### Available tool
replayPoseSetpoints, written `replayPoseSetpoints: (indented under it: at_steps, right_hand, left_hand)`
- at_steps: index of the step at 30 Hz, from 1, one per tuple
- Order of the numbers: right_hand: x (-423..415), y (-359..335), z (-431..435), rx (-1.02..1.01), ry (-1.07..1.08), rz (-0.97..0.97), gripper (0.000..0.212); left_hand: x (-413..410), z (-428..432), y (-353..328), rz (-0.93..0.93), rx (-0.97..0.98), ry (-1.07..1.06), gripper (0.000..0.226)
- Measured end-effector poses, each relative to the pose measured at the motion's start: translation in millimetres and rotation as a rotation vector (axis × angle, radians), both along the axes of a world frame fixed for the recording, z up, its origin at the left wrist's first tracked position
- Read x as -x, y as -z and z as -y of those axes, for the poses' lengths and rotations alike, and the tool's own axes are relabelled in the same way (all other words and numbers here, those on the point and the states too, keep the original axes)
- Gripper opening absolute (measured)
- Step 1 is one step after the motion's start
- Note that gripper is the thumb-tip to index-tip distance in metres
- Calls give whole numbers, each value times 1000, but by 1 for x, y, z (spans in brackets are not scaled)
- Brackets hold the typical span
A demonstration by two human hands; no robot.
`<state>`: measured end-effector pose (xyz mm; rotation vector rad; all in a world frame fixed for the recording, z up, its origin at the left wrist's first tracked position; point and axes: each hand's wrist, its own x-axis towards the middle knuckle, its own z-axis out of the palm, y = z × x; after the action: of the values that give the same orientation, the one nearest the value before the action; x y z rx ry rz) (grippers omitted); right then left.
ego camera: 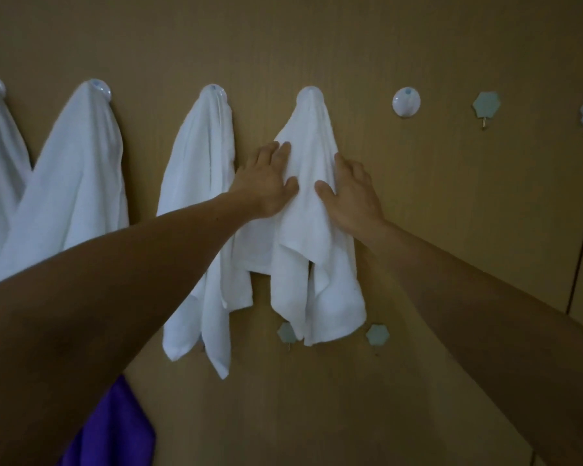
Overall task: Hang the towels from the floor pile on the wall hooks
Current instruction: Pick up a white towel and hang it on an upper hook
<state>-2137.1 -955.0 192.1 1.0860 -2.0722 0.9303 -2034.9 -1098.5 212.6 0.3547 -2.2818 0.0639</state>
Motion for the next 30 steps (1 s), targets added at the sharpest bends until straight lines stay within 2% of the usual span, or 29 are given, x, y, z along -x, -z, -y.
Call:
replayPoseSetpoints:
  at_steps: [9,15,19,25,30]
  right_hand:
    - [-25,54,-35,-37,-54,25,66]
    - [-54,100,-62,-215,-83,-17,63]
    - [-77,129,-74,-193,-68,52,61]
    - [-125,221,-78,-332,-44,212,60]
    - [-155,323,-87,-460,12,379,61]
  left_hand:
    - [-34,-27,68,26,-17,-19,62]
    - [-65,-34,132,115,-37,28,64]
    - [-93,-34,177,158,-64,84,63]
    - [-140,-29,272,337,-103,93,67]
    - [-165,-31,363,477,-262,95,66]
